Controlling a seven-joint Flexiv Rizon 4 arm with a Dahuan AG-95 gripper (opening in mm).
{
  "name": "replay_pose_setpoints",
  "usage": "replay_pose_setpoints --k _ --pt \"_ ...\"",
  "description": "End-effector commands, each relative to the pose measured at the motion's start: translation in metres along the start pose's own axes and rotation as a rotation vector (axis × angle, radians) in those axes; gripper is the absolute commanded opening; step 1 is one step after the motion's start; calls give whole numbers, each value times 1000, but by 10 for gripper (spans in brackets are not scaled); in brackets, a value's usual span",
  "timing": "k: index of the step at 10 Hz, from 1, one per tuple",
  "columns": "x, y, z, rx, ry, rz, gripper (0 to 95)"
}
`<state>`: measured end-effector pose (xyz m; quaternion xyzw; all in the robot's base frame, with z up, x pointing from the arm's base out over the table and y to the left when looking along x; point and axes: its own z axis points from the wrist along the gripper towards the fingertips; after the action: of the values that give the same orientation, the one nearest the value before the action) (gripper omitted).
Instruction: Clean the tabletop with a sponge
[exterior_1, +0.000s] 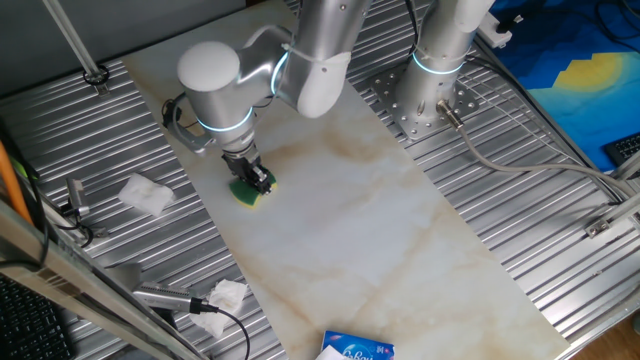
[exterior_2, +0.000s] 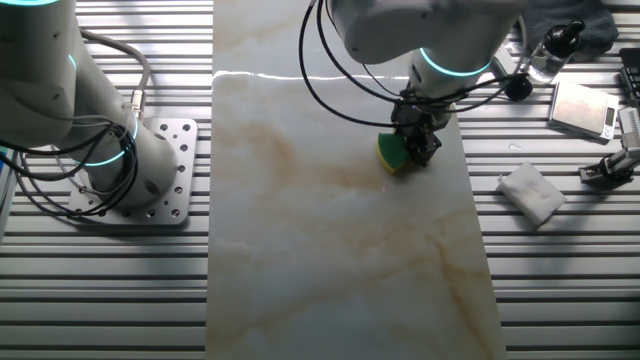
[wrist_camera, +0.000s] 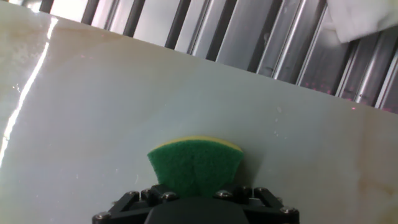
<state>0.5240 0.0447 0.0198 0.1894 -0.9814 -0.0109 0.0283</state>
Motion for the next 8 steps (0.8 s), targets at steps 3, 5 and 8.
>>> replay_pose_setpoints --k 3,5,8 --pt "1 1 -4 -3 1 0 570" --pt "3 4 -15 -21 0 -1 570" --pt "5 14 -36 -27 36 37 760"
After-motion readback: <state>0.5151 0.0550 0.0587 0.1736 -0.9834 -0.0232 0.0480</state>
